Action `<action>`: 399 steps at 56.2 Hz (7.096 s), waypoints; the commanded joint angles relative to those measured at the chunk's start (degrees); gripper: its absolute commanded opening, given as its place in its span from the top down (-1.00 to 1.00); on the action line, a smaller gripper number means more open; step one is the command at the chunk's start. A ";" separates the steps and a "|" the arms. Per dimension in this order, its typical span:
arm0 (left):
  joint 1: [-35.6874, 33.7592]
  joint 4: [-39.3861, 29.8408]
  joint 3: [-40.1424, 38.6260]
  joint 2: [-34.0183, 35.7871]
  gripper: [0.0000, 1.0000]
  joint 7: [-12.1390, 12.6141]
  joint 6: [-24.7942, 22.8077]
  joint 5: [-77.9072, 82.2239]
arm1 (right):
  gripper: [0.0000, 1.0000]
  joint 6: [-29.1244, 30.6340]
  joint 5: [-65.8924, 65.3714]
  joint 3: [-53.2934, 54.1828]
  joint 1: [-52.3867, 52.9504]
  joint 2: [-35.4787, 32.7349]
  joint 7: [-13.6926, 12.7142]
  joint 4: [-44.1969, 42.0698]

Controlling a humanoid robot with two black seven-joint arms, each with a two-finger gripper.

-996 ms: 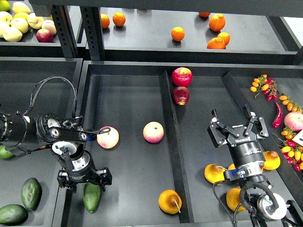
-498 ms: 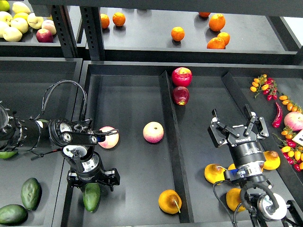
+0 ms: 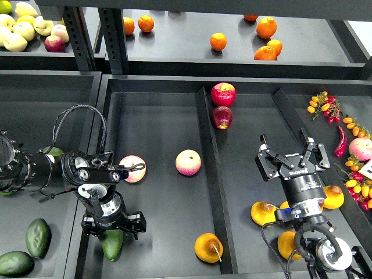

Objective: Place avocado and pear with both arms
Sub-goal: 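Lower the left gripper onto the avocado and close on it, then lift the avocado and carry it into the bin of avocados, release, then withdraw the left gripper toward the apples and start moving the right gripper, then lower the right gripper to the yellow pear beside the divider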

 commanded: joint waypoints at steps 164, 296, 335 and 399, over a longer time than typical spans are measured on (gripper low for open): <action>-5.43 1.70 -3.96 24.17 0.28 0.00 0.00 0.18 | -0.99 0.35 0.17 1.67 1.23 0.00 0.00 0.00; 4.07 4.51 -10.81 23.99 -0.69 0.00 0.00 7.04 | -0.99 -0.26 0.09 1.14 1.93 0.00 0.00 -0.09; 22.69 1.00 -63.08 35.86 -0.97 0.00 0.00 5.46 | -0.99 -0.70 -0.27 -7.64 0.97 0.00 -0.18 -0.52; 67.87 -28.18 -128.32 0.00 -0.97 0.00 0.00 -12.21 | -0.99 0.35 0.17 -41.39 12.39 -38.67 -15.64 -0.17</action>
